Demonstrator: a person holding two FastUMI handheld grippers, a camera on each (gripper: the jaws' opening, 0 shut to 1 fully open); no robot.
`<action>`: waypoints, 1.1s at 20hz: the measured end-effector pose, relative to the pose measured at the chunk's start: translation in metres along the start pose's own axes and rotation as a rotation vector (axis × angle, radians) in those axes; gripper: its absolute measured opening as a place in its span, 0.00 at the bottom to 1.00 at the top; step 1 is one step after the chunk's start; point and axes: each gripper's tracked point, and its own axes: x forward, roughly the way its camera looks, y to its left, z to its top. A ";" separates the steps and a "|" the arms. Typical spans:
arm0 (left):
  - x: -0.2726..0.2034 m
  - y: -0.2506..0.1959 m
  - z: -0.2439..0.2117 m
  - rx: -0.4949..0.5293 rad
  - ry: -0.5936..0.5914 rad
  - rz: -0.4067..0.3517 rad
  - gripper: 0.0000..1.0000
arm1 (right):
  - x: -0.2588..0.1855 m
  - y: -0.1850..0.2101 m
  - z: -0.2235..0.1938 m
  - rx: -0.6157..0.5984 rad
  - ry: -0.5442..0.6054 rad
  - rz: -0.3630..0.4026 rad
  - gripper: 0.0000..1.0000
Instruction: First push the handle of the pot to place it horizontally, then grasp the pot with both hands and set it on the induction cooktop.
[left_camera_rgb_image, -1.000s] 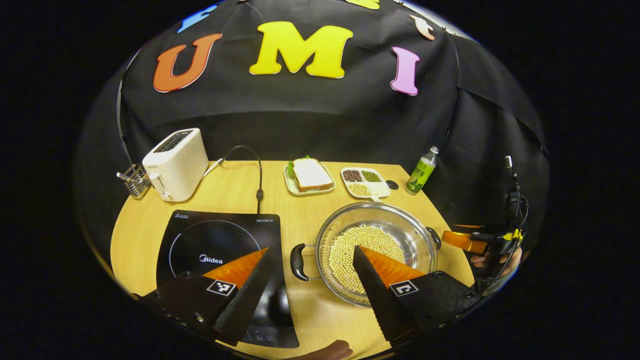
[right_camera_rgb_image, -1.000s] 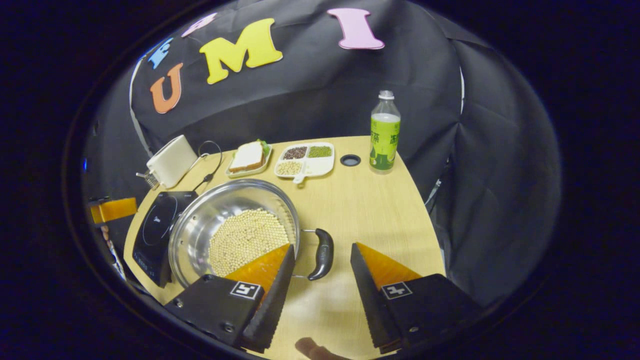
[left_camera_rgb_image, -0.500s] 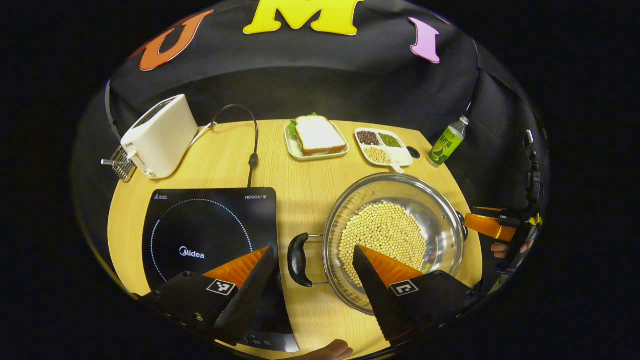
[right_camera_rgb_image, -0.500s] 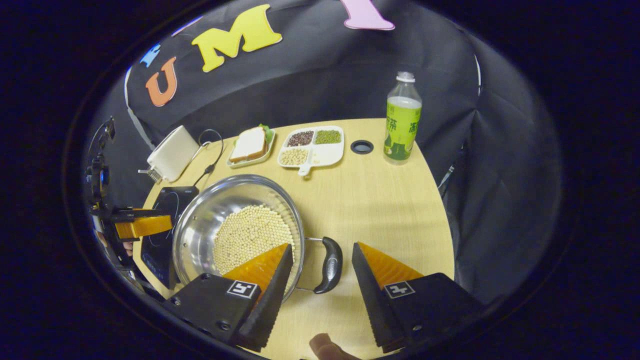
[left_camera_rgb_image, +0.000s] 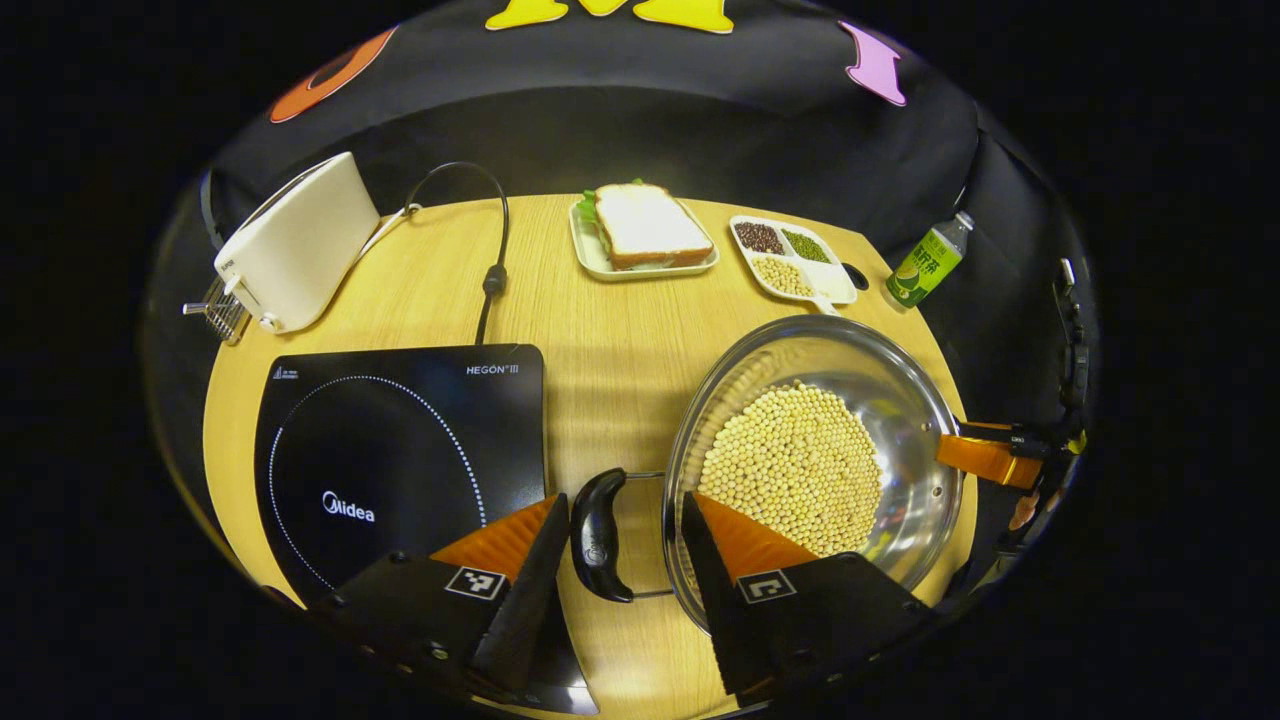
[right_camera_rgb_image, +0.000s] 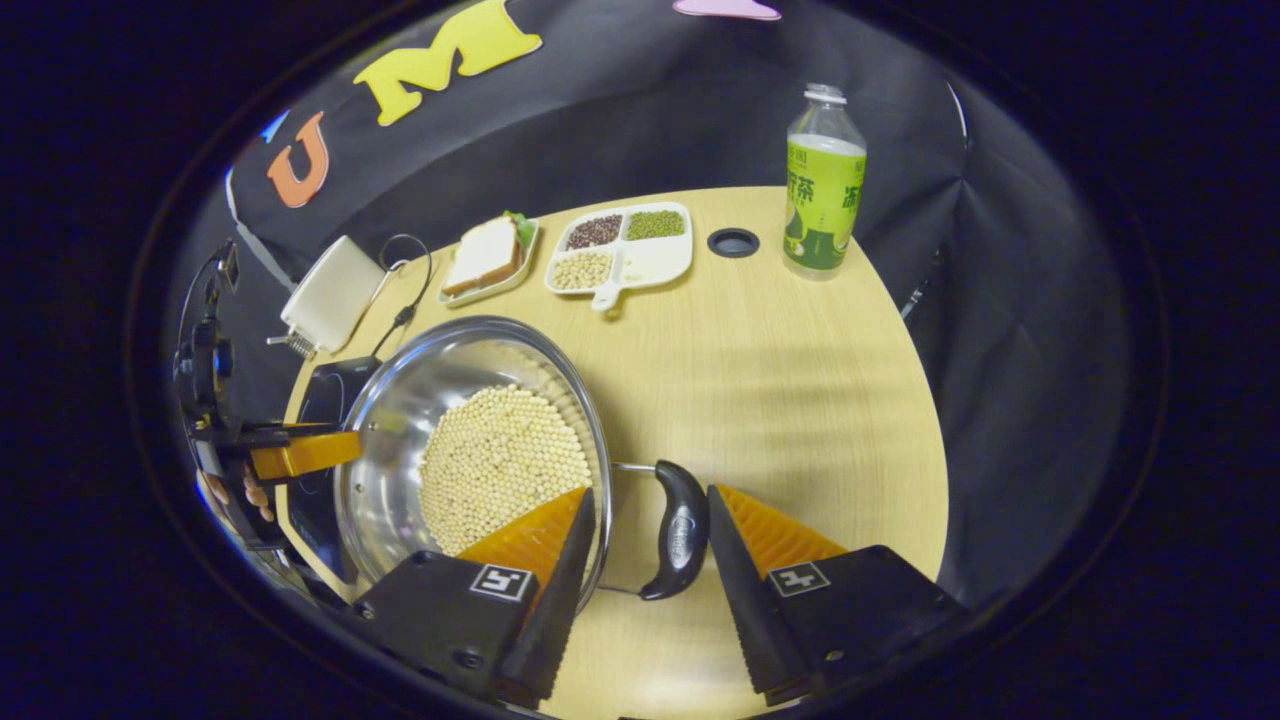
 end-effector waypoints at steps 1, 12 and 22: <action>0.003 0.001 -0.001 0.003 0.004 0.006 0.54 | -0.001 0.001 -0.001 -0.001 0.007 0.000 0.71; -0.001 0.000 -0.004 0.022 -0.015 0.043 0.67 | -0.004 0.002 -0.005 0.033 0.027 -0.033 0.56; -0.010 0.006 0.000 0.007 -0.152 0.056 0.57 | -0.016 0.012 -0.001 -0.009 -0.148 -0.070 0.56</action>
